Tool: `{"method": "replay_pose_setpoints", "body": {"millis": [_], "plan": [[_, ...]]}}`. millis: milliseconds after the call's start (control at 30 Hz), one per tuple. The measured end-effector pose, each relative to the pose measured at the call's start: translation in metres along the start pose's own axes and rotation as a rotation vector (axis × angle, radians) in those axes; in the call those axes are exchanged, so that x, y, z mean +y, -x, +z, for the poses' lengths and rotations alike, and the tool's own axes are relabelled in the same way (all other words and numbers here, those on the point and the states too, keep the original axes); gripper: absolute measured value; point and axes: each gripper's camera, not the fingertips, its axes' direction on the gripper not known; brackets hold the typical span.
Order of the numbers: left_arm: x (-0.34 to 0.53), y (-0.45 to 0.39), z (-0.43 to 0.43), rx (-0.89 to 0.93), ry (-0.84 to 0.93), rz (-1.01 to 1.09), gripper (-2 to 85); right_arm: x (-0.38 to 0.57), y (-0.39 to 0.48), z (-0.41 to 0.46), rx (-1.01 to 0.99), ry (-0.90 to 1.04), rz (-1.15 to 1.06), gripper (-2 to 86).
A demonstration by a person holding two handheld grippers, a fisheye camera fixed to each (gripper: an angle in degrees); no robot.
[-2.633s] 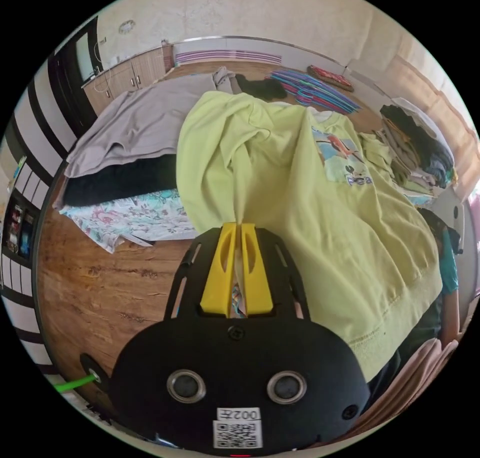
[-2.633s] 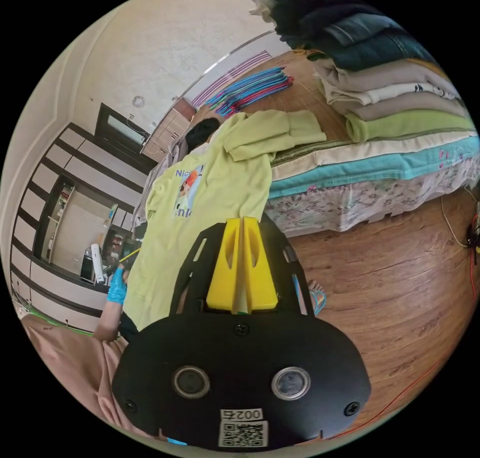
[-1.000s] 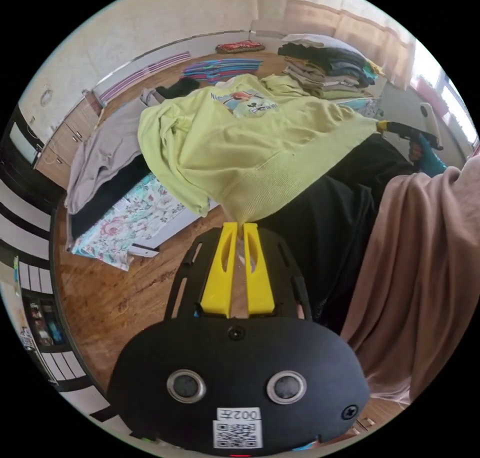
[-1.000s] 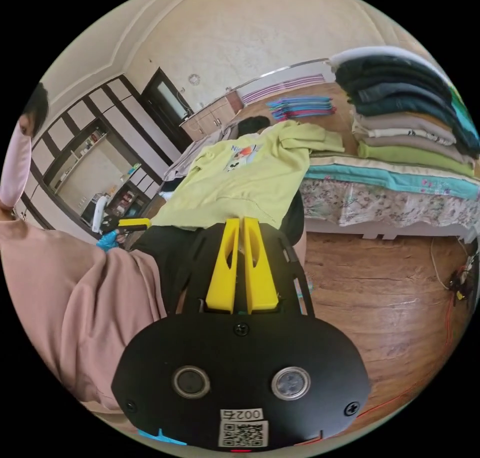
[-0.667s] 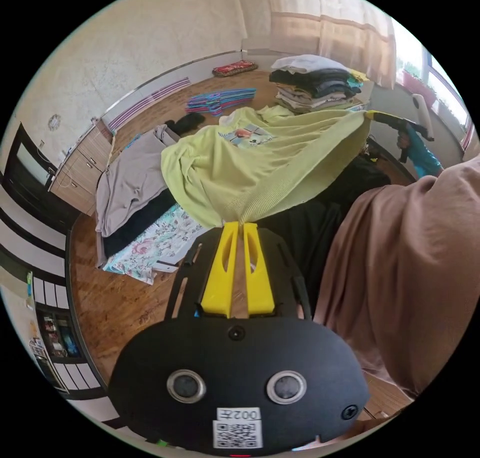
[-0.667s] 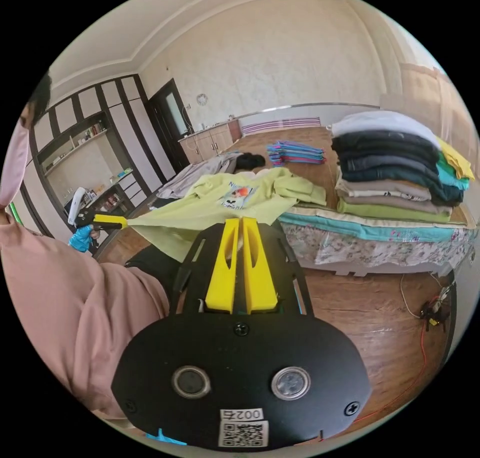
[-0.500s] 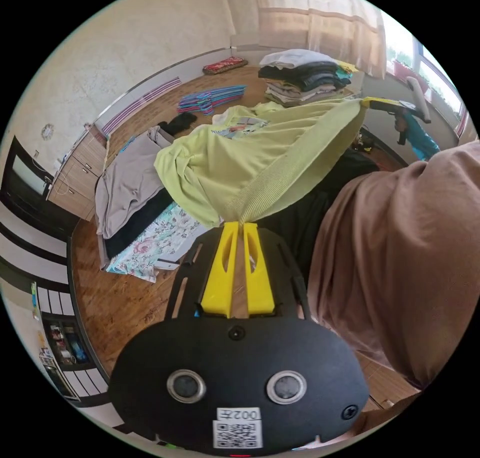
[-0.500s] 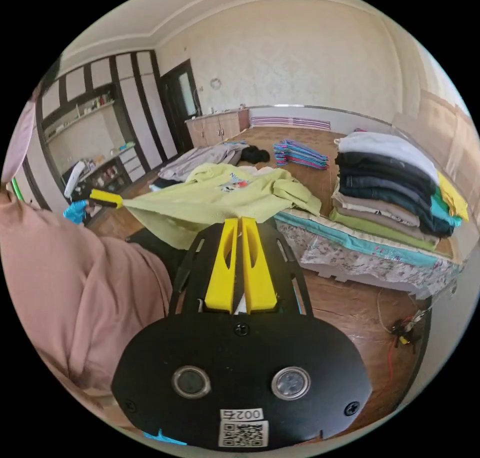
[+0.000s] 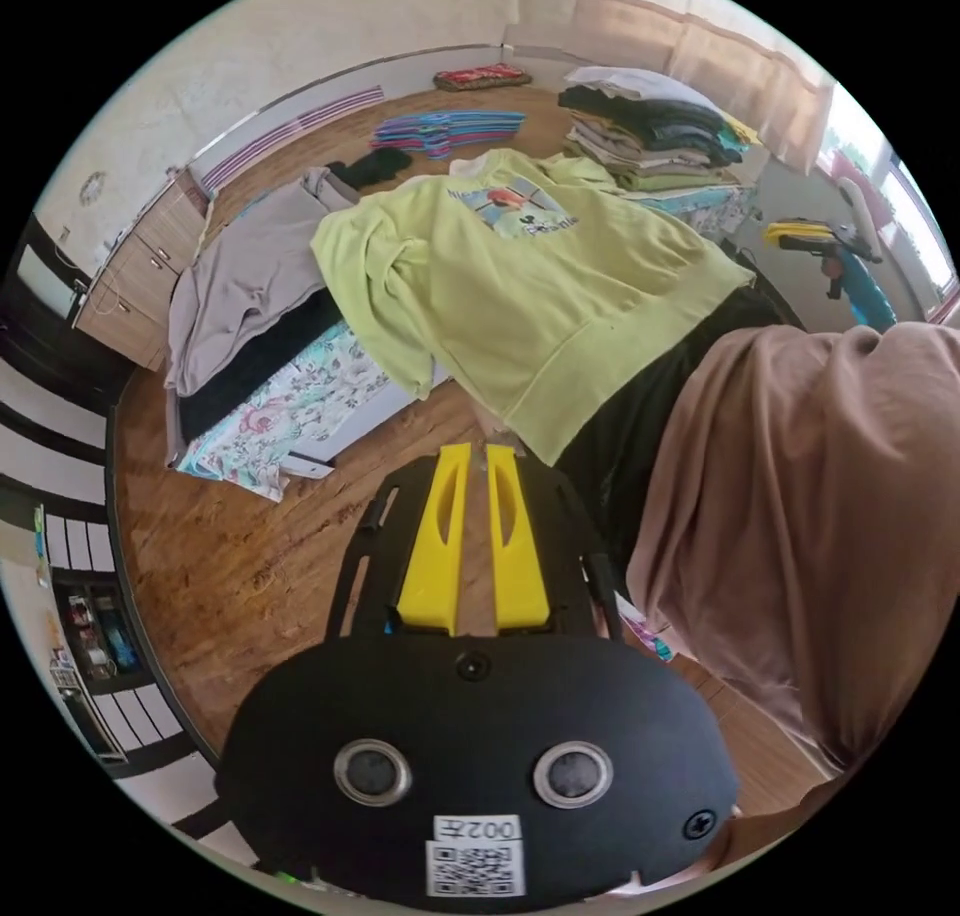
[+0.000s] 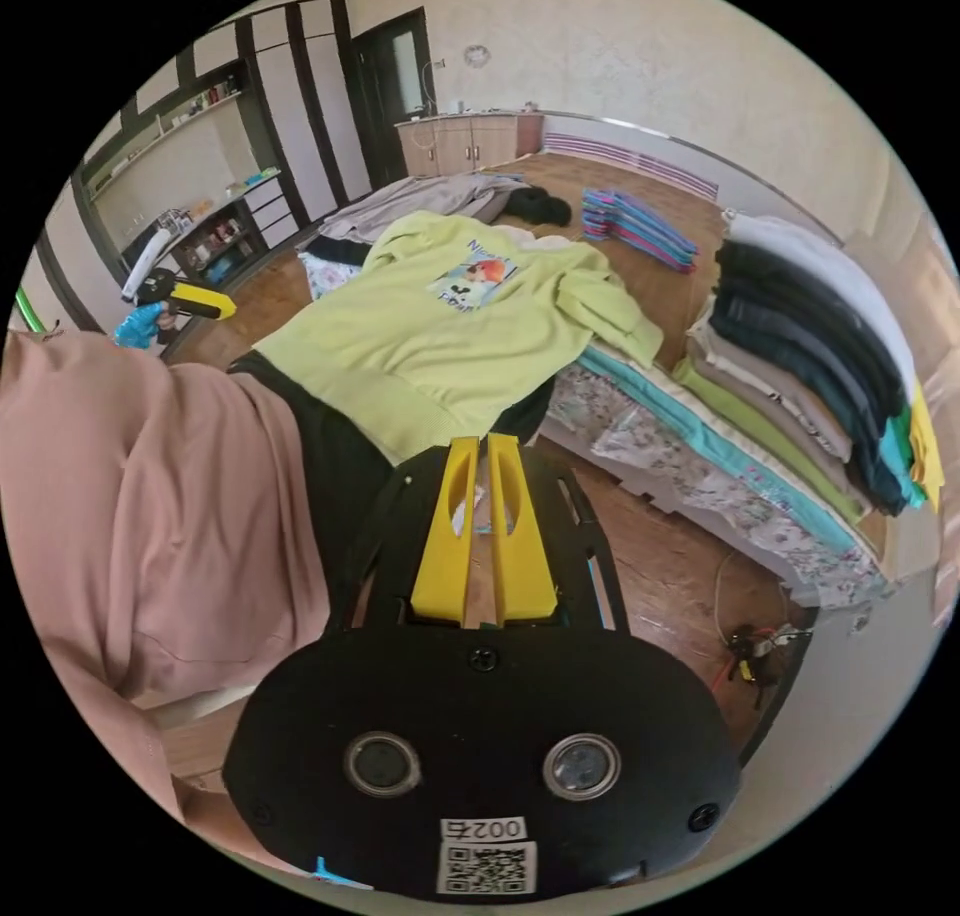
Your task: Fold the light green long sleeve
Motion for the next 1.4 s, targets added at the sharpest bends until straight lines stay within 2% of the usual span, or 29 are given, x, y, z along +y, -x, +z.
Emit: {"method": "replay_pose_setpoints", "body": {"millis": [133,267,400,600,800,1400], "plan": [[-0.029,0.005,0.004,-0.031,-0.081,-0.032,-0.7,-0.037,0.0,0.014,0.108,-0.068,0.038,0.3],[-0.079,0.001,0.028,0.06,-0.155,-0.023,-0.7,-0.082,0.0,0.054,0.065,-0.117,0.067,0.5],[-0.132,-0.003,0.058,0.098,-0.166,-0.069,-0.7,-0.121,-0.006,0.094,-0.01,-0.097,0.113,1.2],[-0.188,-0.008,0.091,0.066,-0.168,-0.121,-0.7,-0.162,-0.009,0.147,0.021,-0.005,0.165,3.5],[-0.215,-0.015,0.122,0.032,-0.099,-0.135,-0.5,-0.169,-0.007,0.162,0.058,-0.029,0.169,5.5],[-0.268,-0.016,0.145,0.017,-0.111,-0.15,-0.7,-0.2,-0.007,0.185,0.119,-0.025,0.145,4.8]]}}
